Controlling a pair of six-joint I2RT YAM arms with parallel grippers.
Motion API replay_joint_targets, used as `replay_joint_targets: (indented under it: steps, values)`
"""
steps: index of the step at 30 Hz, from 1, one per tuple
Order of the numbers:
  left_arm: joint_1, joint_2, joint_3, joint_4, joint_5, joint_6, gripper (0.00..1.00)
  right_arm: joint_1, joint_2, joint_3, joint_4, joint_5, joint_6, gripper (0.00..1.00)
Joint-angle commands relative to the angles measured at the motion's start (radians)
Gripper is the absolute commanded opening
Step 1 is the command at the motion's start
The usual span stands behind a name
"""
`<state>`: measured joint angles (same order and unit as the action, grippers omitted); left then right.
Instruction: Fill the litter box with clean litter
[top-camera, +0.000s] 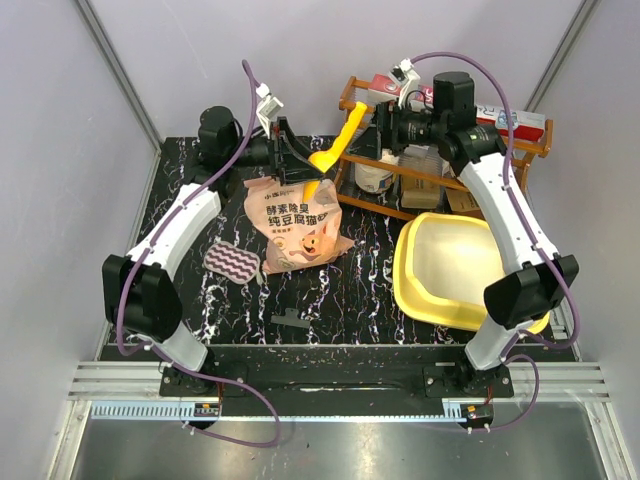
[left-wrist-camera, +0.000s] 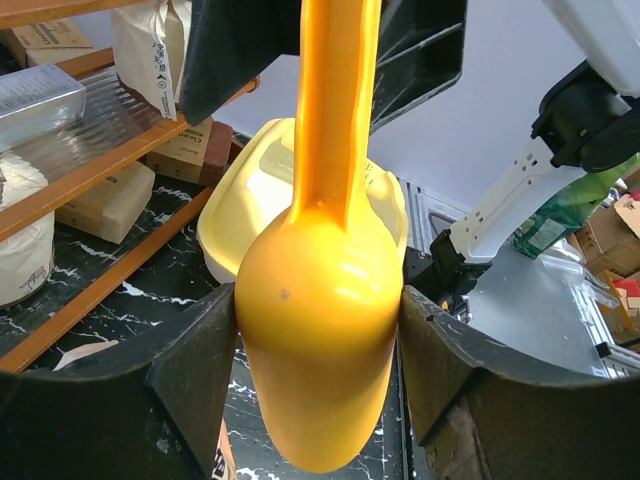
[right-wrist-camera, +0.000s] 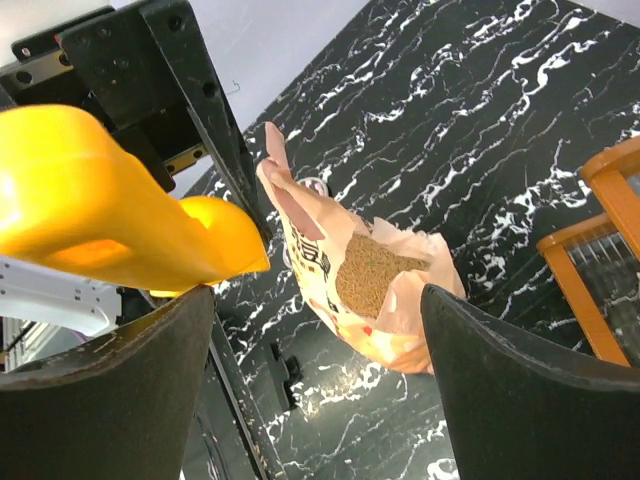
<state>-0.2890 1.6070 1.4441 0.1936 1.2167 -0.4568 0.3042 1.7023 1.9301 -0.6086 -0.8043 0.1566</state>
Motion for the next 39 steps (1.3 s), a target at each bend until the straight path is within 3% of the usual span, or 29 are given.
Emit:
replay_joint_targets:
  steps: [1,7,12,17,25,29,33,34,36,37,38,39]
  values:
    - [0.001,0.01,0.021,0.102,0.033,-0.062,0.0,0.032,-0.007,0.026,0.176,-0.059,0.073,0.88]
    - [0.001,0.01,0.002,0.158,0.032,-0.131,0.0,0.052,-0.015,-0.002,0.216,-0.151,0.106,0.85]
    - [0.01,0.007,-0.025,0.354,0.044,-0.307,0.0,0.046,-0.088,-0.068,0.198,-0.139,0.028,0.88]
    - [0.01,0.007,-0.027,0.322,0.079,-0.287,0.0,0.036,-0.142,-0.123,0.317,-0.173,0.119,1.0]
    - [-0.012,0.008,-0.034,0.267,0.061,-0.252,0.0,0.062,-0.078,-0.083,0.406,-0.111,0.181,0.97]
    - [-0.021,0.01,-0.016,0.186,0.056,-0.195,0.0,0.084,-0.047,-0.063,0.42,-0.087,0.188,0.83]
    - [-0.022,0.005,-0.008,0.116,0.05,-0.129,0.0,0.087,-0.041,-0.071,0.446,-0.092,0.202,0.53]
    - [-0.021,0.004,-0.005,0.092,0.049,-0.122,0.0,0.087,-0.043,-0.074,0.438,-0.084,0.196,0.36]
    - [-0.013,-0.016,0.001,0.037,0.024,-0.039,0.02,0.087,-0.053,-0.077,0.391,-0.046,0.163,0.15]
    - [-0.013,-0.028,0.022,-0.102,-0.036,0.025,0.13,0.085,-0.059,-0.085,0.377,-0.026,0.155,0.0]
    - [-0.012,-0.044,0.036,-0.19,-0.083,0.109,0.31,0.084,-0.075,-0.088,0.366,0.0,0.153,0.0]
    - [-0.015,-0.089,0.044,-0.291,-0.144,0.309,0.42,0.085,-0.082,-0.088,0.33,0.067,0.159,0.0]
